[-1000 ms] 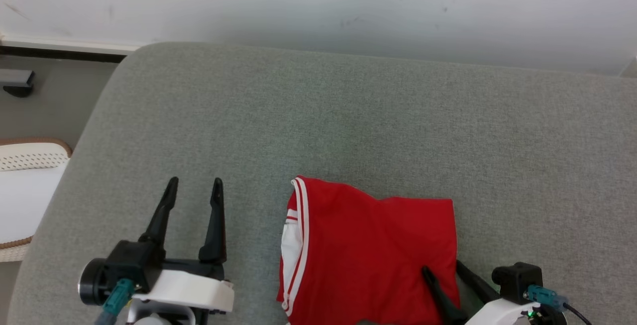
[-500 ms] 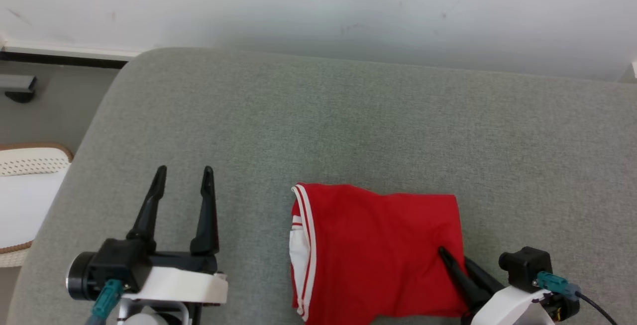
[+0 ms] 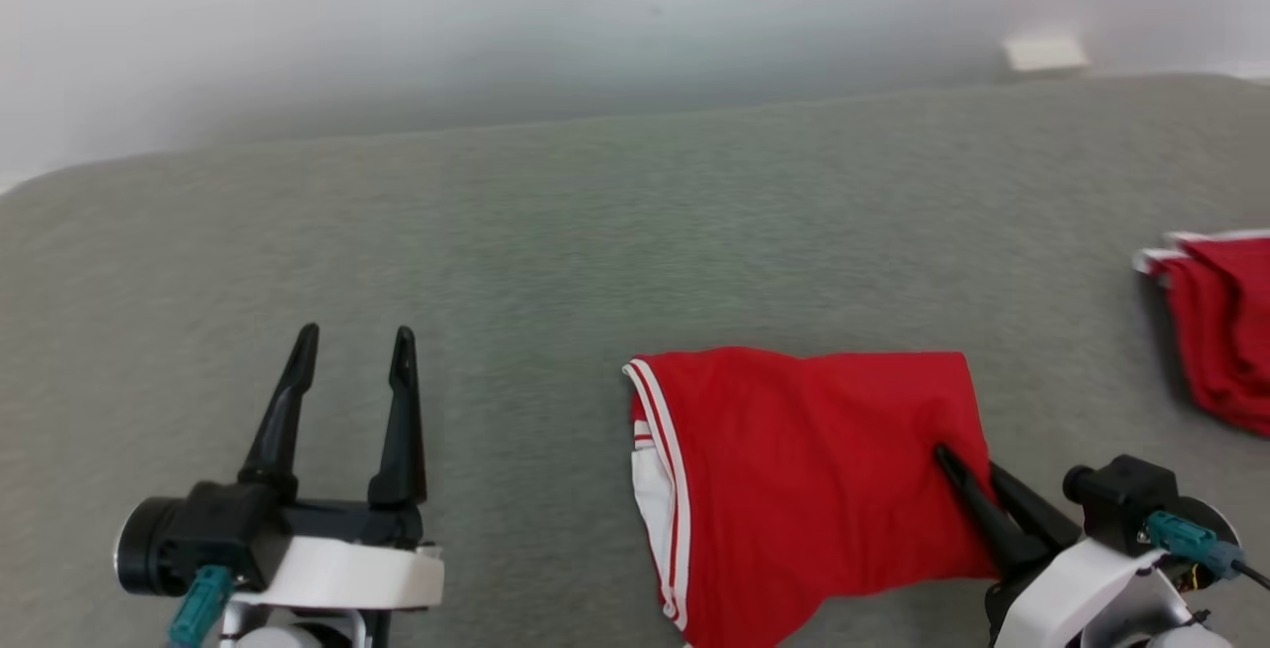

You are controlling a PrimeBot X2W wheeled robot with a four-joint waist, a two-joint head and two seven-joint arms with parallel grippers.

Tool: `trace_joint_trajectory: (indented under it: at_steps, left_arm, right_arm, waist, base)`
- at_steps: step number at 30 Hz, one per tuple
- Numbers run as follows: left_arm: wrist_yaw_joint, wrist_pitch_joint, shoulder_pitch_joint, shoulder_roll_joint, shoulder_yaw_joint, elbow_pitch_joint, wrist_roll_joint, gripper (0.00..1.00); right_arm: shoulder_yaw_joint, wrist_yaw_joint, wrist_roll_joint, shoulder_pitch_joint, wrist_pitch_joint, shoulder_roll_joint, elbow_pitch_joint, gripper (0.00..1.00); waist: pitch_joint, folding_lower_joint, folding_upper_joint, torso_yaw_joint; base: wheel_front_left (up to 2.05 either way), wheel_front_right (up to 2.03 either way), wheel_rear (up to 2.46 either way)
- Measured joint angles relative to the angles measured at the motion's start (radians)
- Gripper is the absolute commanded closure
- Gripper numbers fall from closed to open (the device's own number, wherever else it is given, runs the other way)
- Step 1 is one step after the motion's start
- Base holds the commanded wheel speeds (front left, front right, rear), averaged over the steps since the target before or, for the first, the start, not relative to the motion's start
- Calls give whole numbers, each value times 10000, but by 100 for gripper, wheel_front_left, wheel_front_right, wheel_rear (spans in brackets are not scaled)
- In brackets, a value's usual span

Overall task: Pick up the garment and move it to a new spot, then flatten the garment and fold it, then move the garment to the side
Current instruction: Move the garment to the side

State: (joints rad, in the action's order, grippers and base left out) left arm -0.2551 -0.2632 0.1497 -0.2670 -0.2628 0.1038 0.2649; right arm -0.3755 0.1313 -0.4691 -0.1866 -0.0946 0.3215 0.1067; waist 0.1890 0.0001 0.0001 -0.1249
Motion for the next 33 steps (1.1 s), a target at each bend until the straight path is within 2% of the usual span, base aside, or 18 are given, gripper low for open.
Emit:
trace_joint_trajectory:
  at_steps: [7, 11, 16, 21, 24, 27, 28, 29, 30, 31, 33]
  left_arm:
    - [320, 0, 701, 71, -347, -174, -136, 0]
    - [533, 86, 1259, 67, -573, -171, -238, 0]
    - [771, 284, 2084, 96, -972, -59, -562, 0]
    - [980, 368, 2917, 182, -1281, 23, -790, 0]
    - [1066, 401, 3278, 174, -1369, 77, -888, 0]
    - [1139, 418, 3522, 151, -1442, 109, -941, 0]
    - [1141, 422, 3591, 150, -1469, 104, -970, 0]
    - [1154, 424, 3655, 151, -1498, 102, -984, 0]
    - [1174, 424, 3694, 157, -1513, 90, -984, 0]
    - [1185, 422, 3736, 167, -1546, 75, -984, 0]
    - [1225, 403, 3792, 198, -1557, 67, -982, 0]
  right_arm:
    - [-316, 6, -282, -952, 627, 395, 621, 100]
    - [-159, 6, -366, -1880, 1035, 963, 1137, 100]
    - [523, 6, -479, -3152, 1436, 2234, 1758, 100]
    - [1908, 6, -493, -3639, 1699, 3751, 2472, 100]
    - [2615, 6, -502, -3999, 1870, 4111, 3051, 100]
    - [2915, 6, -702, -4197, 1894, 4186, 4061, 100]
    - [2976, 6, -809, -4228, 1906, 4171, 4403, 95]
    - [3055, 6, -819, -4278, 1927, 4149, 4794, 65]
    - [3175, 6, -849, -4326, 1994, 4080, 5187, 14]
    - [3325, 6, -865, -4365, 2161, 3996, 5599, 0]
    - [3588, 6, -920, -4441, 2568, 3827, 6197, 0]
  waist:
    - [419, 0, 0, -1670]
    - [970, 0, 0, -2148]
    - [1870, 0, 0, -2254]
    - [2737, 0, 1, -2022]
    - [3214, 1, 0, -1842]
    - [3616, 1, 0, -1664]
    - [3724, 1, 0, -1603]
    - [3817, 1, 0, -1539]
    - [3892, 1, 0, -1474]
    - [3948, 2, 0, -1411]
    - [4012, 1, 0, -1305]
  base:
    - [0, 0, 0]
    - [0, 0, 0]
    - [0, 0, 0]
    - [0, 0, 0]
    - [0, 0, 0]
    - [0, 0, 0]
    - [0, 0, 0]
    - [0, 0, 0]
    - [0, 0, 0]
    - [0, 0, 0]
    - [0, 0, 0]
